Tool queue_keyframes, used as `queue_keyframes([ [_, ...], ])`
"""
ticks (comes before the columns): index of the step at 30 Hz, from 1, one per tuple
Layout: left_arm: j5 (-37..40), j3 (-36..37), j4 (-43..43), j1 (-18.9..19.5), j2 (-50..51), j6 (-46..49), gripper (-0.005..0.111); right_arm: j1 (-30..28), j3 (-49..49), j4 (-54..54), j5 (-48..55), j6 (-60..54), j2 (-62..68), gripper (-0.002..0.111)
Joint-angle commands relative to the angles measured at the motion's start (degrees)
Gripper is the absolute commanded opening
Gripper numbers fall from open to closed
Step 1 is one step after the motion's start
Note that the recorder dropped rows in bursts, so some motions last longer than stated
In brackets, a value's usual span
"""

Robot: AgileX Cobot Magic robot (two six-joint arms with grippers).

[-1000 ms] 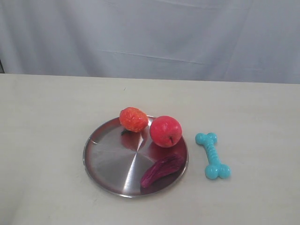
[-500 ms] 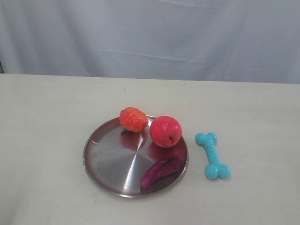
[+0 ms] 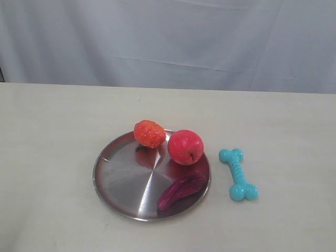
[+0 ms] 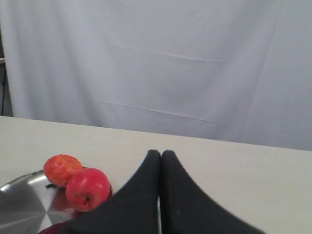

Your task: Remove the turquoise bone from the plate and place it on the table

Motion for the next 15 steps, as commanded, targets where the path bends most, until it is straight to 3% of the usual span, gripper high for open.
queue_keyframes([
  [1, 0.0, 0.2, 0.0, -0.2, -0.1, 0.0, 0.0, -4.1, 5.1, 0.5, -4.0, -0.5, -1.1, 0.0],
  [8, 0.0, 0.2, 0.0, -0.2, -0.1, 0.0, 0.0, -5.6, 13.5, 0.7, -11.7, -0.5, -1.1, 0.0],
  [15, 0.0, 0.2, 0.0, -0.2, -0.1, 0.0, 0.0, -5.6, 17.1, 0.7, -11.9, -2.0, -1.2, 0.0],
])
